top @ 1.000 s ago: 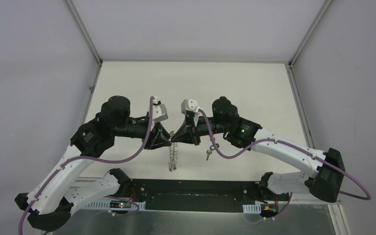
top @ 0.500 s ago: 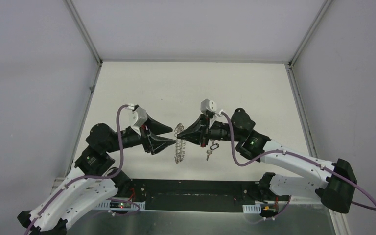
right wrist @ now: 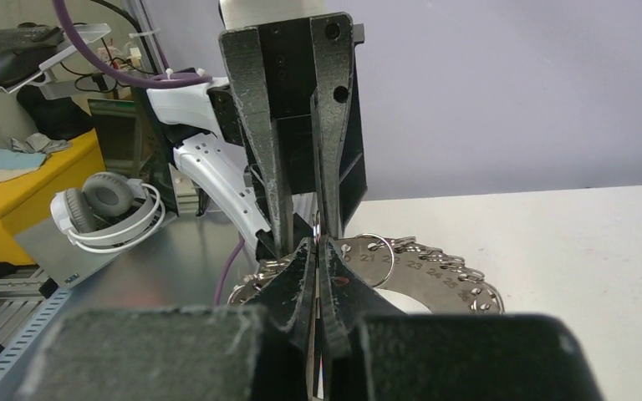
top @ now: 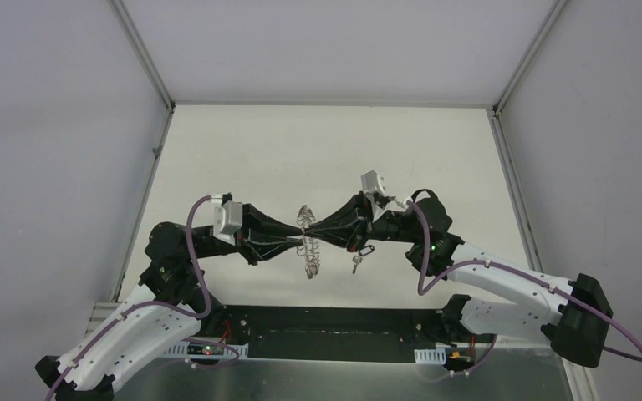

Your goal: Put the keys on the keyring

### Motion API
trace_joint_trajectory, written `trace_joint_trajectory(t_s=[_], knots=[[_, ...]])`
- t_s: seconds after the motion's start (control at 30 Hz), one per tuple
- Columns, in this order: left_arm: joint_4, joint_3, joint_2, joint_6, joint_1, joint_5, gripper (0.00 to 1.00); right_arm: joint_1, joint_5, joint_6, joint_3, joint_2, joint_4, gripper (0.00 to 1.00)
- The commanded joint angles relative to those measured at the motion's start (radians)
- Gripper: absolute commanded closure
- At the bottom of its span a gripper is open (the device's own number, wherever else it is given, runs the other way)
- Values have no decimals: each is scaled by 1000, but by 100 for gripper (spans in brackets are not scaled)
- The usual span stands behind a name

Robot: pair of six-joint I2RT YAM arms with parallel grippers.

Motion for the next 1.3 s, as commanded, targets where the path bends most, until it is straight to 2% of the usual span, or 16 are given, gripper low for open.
trace_joint_trajectory(t_s=[0.0,0.27,0.4,0.47,0.7,0.8,1.0,1.27], knots=[[131,-22,-10,31,-6,23,77,-1,-50,26,36,15,123,100],[131,-11,-13,48,-6,-28,80,-1,-48,28,39,27,123,100],[124,1,-4,46,-6,-24,72,-1,-52,28,40,36,121,100],[123,4,-3,45,-6,-28,72,-1,-55,30,38,40,121,100],[97,17,-16,58,-6,-51,82,-1,-52,25,37,38,112,100],[64,32,-13,59,-6,-52,83,0,-52,23,37,38,109,100],[41,52,-11,40,-6,-61,72,0,-49,19,33,40,103,100],[-3,80,37,40,-6,2,85,-1,-49,21,35,40,101,100]])
